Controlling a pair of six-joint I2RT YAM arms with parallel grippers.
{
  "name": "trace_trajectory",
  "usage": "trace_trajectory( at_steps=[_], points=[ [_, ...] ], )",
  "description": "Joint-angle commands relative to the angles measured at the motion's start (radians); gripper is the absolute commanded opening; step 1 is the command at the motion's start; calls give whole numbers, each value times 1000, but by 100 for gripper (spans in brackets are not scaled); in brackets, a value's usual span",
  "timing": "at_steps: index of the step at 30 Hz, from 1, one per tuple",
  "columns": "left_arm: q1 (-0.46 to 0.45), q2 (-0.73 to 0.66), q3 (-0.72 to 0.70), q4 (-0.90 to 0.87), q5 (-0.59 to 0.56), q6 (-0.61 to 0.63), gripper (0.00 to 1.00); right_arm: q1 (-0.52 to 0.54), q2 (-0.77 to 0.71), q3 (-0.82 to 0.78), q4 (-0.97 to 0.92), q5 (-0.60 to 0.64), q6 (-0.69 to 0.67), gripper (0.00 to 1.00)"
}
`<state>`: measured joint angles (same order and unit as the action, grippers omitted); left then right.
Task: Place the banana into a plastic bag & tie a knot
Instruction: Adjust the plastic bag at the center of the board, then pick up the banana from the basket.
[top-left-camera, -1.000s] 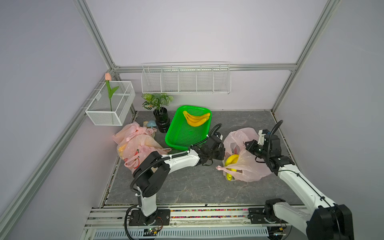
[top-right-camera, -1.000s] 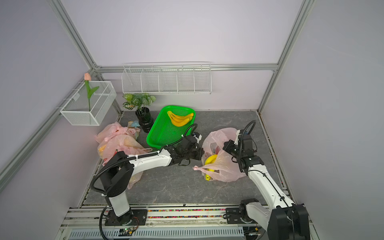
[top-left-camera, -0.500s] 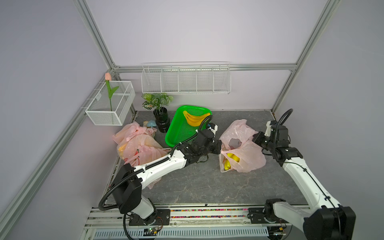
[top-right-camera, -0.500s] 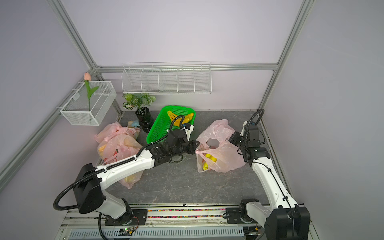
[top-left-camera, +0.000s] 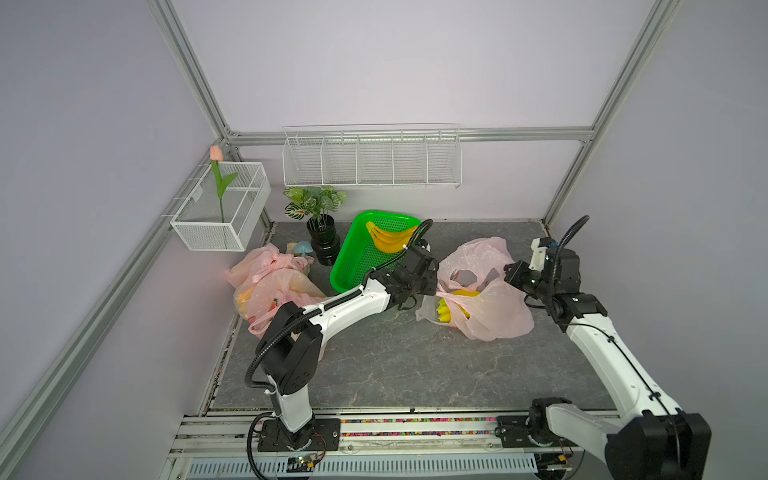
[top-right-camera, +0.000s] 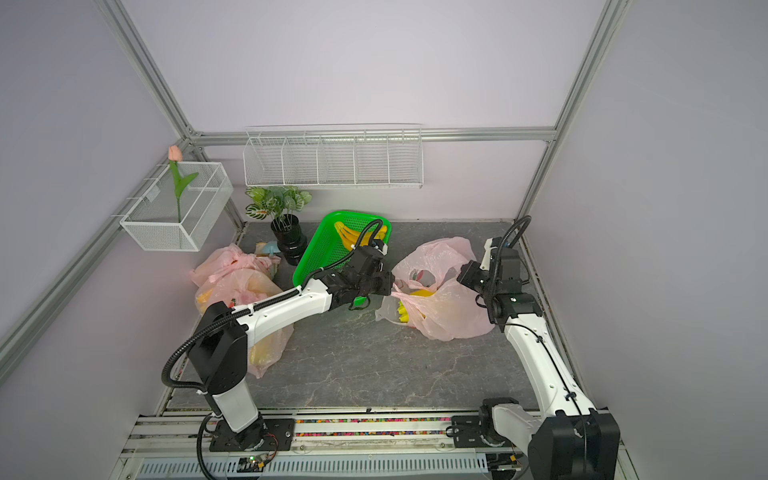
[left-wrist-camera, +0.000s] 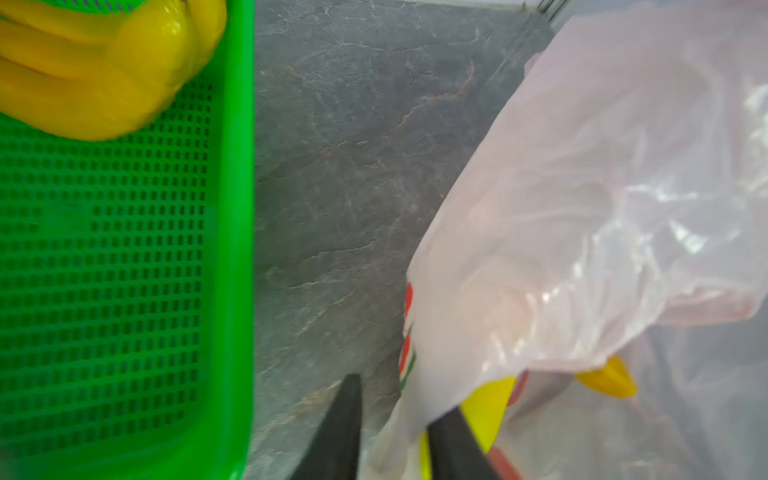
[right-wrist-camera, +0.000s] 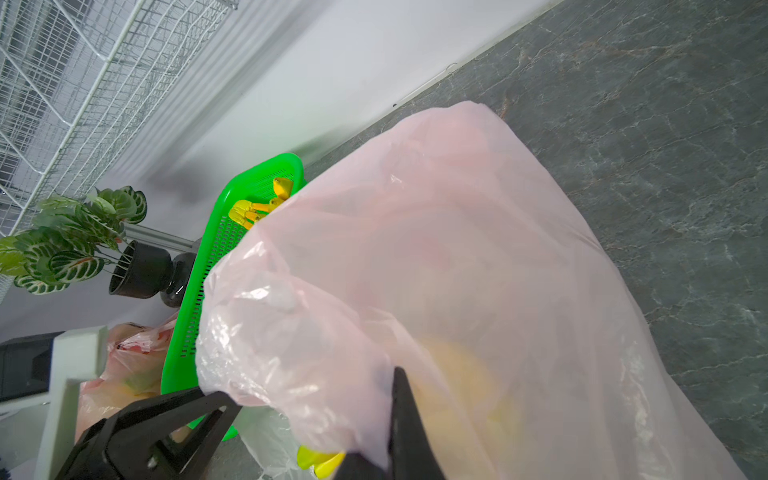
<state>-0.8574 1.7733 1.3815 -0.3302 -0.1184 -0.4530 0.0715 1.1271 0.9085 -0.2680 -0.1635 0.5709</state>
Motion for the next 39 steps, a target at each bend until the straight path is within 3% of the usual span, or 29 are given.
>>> trace_trajectory(
  at_steps=[1, 5, 11, 21, 28, 33, 39],
  points=[
    [7, -74, 14, -55, -174, 122, 54, -6, 18, 7, 54, -37, -25, 7],
    [54, -66, 57, -74, -250, 232, 76, -7, 40, 10, 72, -73, -25, 7],
    [157, 118, 261, -133, -209, 360, 85, -6, 46, -3, 85, -94, -29, 7],
    [218, 437, 646, -237, -87, 514, 83, -6, 72, -23, 109, -117, -25, 7],
    [244, 616, 882, -364, -77, 568, 66, -6, 94, -23, 118, -128, -26, 7],
    [250, 630, 889, -388, -45, 625, 60, -6, 105, -22, 119, -122, -25, 7],
    [262, 651, 893, -381, -13, 659, 60, -6, 115, -23, 125, -124, -20, 7]
  ],
)
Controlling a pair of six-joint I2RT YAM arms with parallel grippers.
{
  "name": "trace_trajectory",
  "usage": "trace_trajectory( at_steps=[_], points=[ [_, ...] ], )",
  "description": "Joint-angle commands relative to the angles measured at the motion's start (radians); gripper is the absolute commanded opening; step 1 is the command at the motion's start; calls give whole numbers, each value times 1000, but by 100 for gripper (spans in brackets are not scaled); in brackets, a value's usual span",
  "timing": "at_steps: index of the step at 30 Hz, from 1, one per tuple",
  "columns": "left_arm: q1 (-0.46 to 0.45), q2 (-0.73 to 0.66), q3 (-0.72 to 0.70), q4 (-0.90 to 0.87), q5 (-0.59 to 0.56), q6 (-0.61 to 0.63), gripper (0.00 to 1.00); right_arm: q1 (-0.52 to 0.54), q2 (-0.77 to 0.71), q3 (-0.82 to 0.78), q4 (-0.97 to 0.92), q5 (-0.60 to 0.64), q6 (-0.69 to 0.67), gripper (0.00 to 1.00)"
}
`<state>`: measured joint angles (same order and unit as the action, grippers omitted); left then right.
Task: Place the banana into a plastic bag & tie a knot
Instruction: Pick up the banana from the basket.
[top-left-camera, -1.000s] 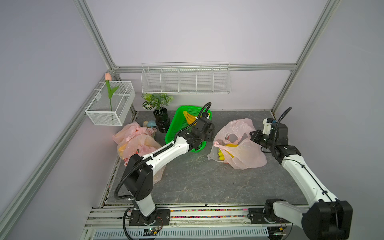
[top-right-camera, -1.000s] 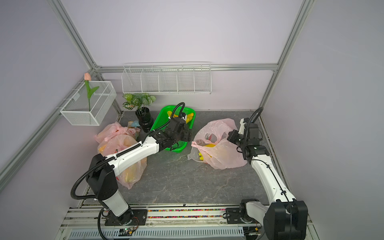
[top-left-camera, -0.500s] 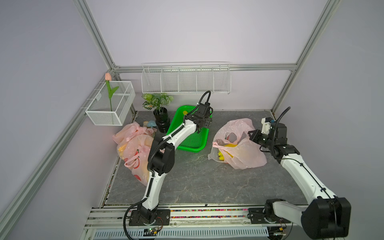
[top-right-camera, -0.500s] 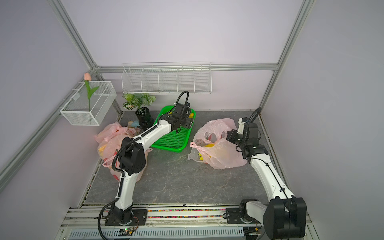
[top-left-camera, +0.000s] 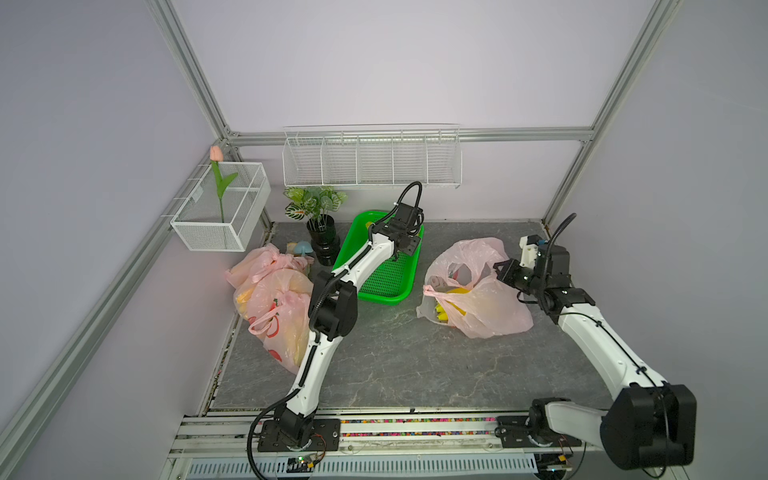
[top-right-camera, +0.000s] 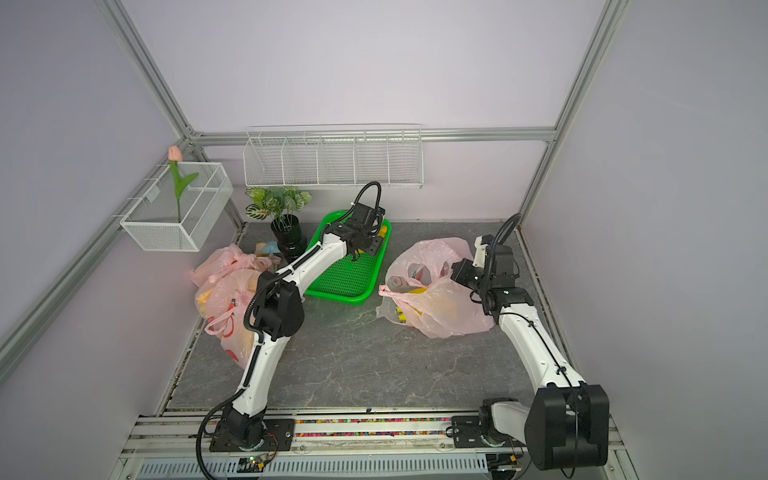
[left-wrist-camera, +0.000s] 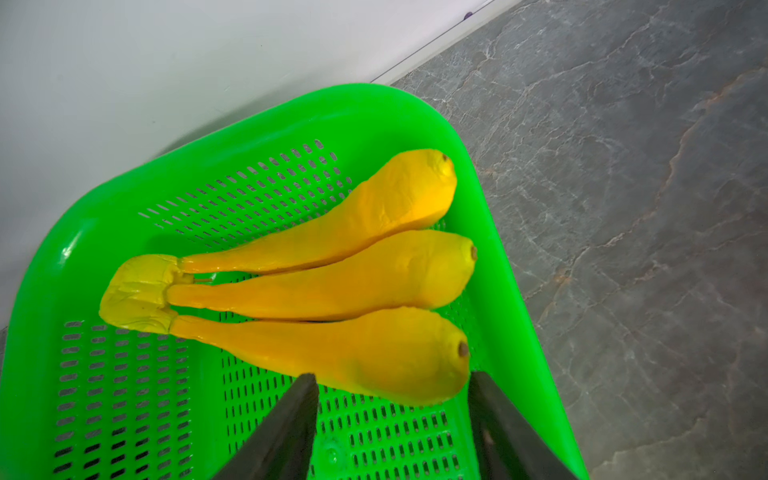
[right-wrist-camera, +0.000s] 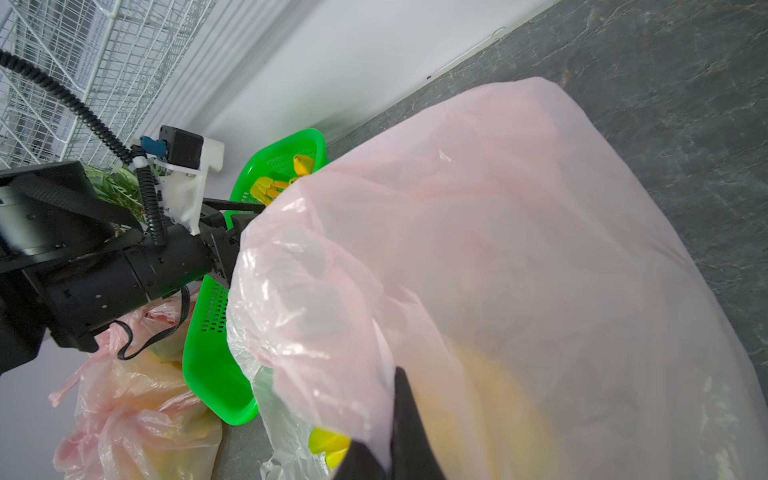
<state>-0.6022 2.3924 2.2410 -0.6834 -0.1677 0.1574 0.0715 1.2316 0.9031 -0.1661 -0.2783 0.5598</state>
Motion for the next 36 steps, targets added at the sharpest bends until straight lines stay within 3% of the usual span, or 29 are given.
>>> trace_trajectory(
  at_steps=[1, 10, 16, 22, 27, 32, 36],
  points=[
    [8, 40, 35, -24, 44, 58, 60, -6, 13, -18, 23, -9, -8, 7],
    [10, 131, 132, -46, 22, 101, 59, -6, 6, -18, 19, -13, -6, 7],
    [9, 102, 95, 28, -24, 89, 44, -5, 7, -18, 17, -18, -6, 7],
    [10, -51, -112, 222, -57, 68, 32, -4, 5, -17, 18, -25, -3, 7],
    [9, -185, -227, 246, -42, 17, 25, -4, 3, -18, 8, -31, -3, 7],
    [2, -394, -449, 311, 85, -22, 23, 8, 10, 18, -38, -21, -28, 7],
    [-15, -584, -663, 422, 179, -132, 20, 24, 31, 46, -72, -14, -48, 7]
  ],
)
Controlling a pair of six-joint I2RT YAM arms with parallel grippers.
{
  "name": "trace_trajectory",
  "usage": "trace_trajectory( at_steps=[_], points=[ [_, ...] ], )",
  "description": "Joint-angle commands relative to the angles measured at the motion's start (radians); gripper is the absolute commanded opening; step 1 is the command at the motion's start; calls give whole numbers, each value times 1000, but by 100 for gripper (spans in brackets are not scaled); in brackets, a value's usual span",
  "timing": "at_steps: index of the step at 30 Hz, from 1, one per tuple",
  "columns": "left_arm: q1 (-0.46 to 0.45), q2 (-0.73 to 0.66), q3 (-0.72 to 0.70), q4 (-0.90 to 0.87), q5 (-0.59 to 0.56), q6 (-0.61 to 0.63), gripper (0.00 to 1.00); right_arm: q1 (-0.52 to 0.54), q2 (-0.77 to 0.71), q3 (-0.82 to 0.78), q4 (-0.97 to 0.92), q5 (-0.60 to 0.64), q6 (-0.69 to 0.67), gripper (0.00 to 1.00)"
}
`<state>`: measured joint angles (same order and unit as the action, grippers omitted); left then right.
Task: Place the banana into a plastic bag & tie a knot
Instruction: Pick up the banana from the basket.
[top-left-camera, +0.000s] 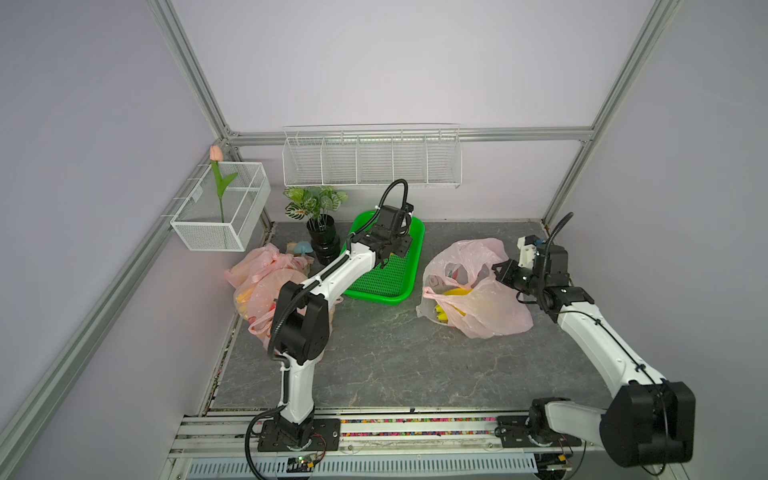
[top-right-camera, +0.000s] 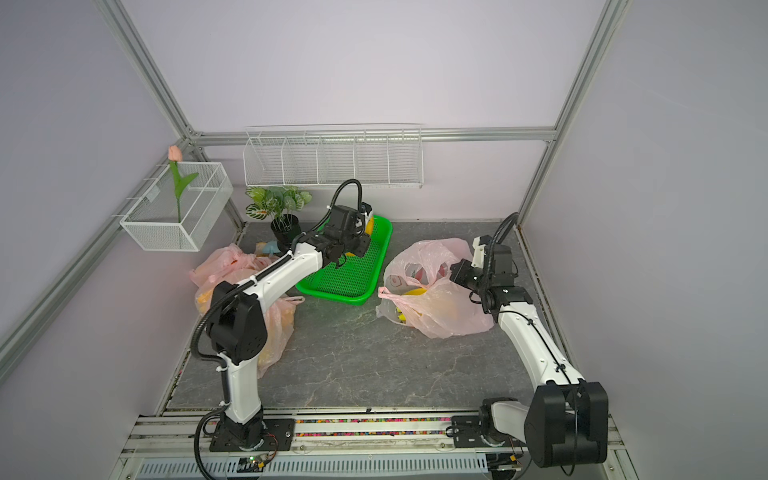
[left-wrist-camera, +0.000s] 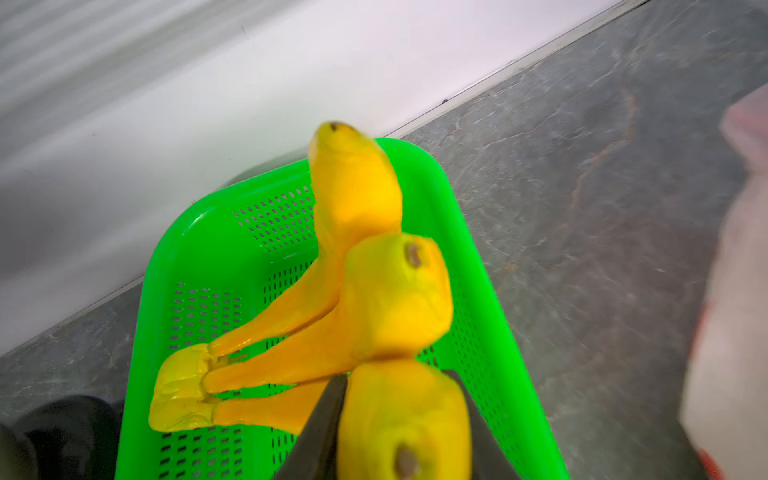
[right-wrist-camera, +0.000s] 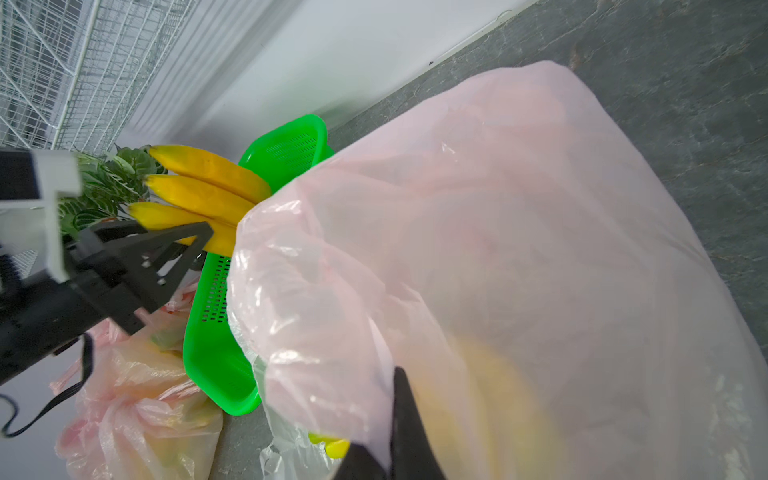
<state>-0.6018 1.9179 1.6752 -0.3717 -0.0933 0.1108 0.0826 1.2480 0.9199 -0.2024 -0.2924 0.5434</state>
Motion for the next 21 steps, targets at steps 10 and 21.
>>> trace_trajectory(
  at_steps=[10, 21],
  points=[
    [-197, -469, -424, 301, 186, -202, 19, 37, 16, 39, -50, 15, -33, 7],
    [-339, -494, -577, 456, 268, -313, 17, 41, 21, 74, -35, -66, 5, 7]
  ],
)
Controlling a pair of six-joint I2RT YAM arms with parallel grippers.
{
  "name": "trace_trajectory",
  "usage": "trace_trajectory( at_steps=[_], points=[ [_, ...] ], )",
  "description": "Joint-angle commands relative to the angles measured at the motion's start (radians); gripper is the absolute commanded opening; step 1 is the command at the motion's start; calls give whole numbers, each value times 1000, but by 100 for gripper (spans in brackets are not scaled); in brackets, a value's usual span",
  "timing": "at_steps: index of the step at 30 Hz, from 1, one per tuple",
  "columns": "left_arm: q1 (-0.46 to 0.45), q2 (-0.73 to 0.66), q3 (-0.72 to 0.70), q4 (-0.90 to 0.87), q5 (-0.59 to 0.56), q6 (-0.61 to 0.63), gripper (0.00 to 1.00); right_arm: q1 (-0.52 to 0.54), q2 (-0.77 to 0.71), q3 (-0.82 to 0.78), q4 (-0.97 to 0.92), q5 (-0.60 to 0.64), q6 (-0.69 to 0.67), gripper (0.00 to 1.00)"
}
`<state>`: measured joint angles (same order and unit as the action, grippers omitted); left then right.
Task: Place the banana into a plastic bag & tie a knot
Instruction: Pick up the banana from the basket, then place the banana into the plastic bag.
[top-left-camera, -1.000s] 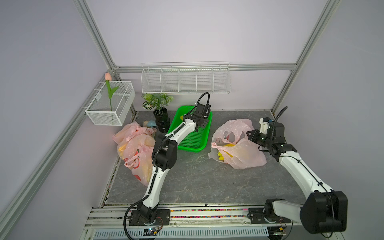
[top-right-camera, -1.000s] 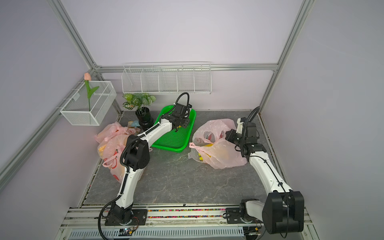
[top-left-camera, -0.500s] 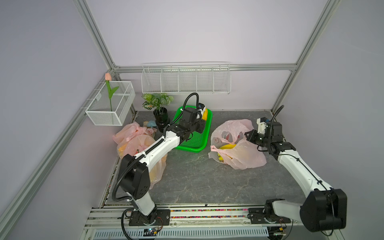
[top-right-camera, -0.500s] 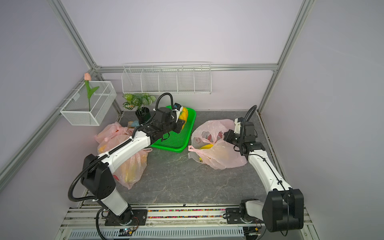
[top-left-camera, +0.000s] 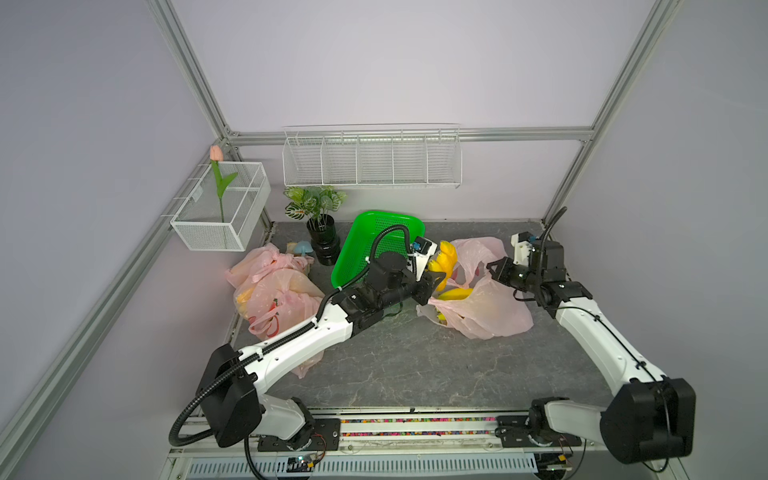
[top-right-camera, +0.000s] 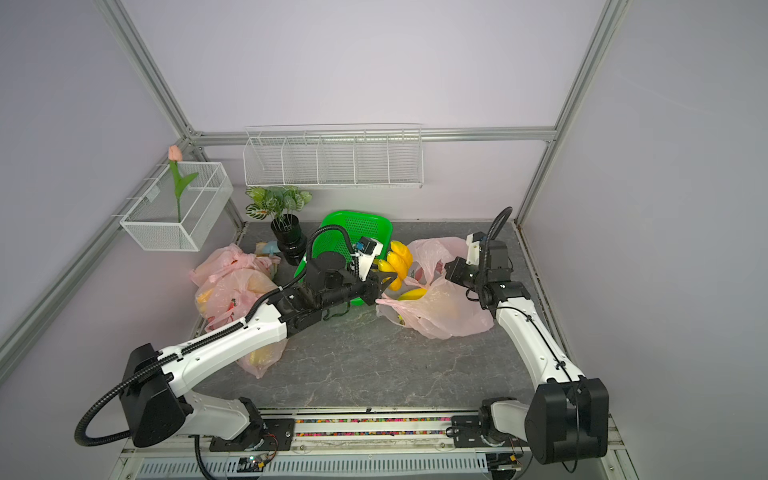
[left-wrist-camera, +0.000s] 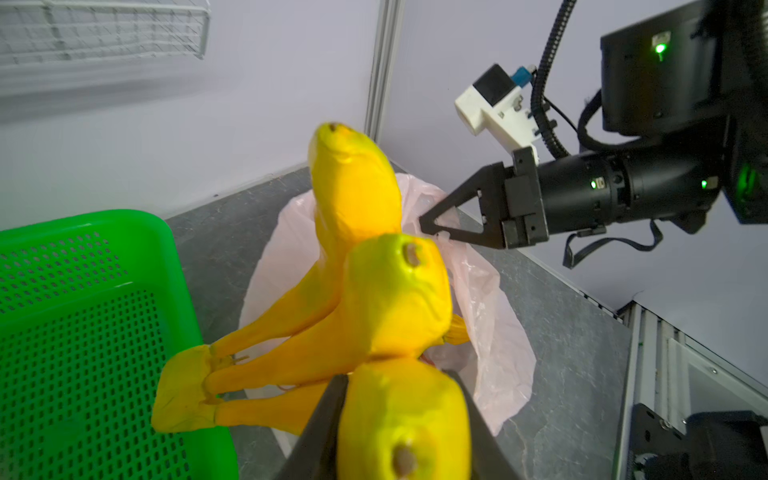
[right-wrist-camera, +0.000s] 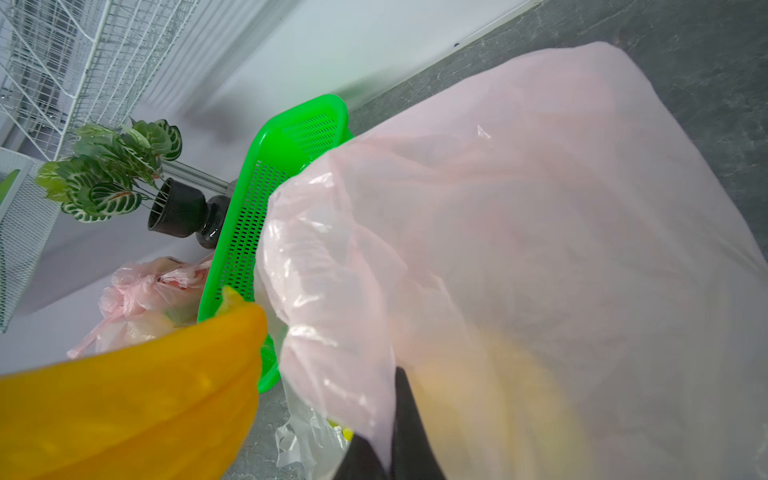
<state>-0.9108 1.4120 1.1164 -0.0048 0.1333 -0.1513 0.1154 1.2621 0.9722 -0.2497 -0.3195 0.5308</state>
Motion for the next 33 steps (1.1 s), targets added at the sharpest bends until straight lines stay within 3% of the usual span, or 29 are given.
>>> trace_trajectory(
  at_steps=[1, 8, 13, 20, 33],
  points=[
    [-44, 17, -25, 101, 42, -61, 17, 8, 8, 23, 13, -40, 19, 7],
    [-96, 100, -28, 130, 74, -92, 17, 11, 5, 26, 13, -59, 18, 7],
    [-90, 197, 33, 104, -17, -127, 17, 20, -13, 26, 26, -89, 11, 7],
    [-88, 370, 236, -118, 90, -30, 17, 24, -20, 85, -18, -140, -28, 7],
    [-60, 551, 470, -335, 119, -22, 22, 80, -59, 114, -44, -157, -67, 7]
  ],
)
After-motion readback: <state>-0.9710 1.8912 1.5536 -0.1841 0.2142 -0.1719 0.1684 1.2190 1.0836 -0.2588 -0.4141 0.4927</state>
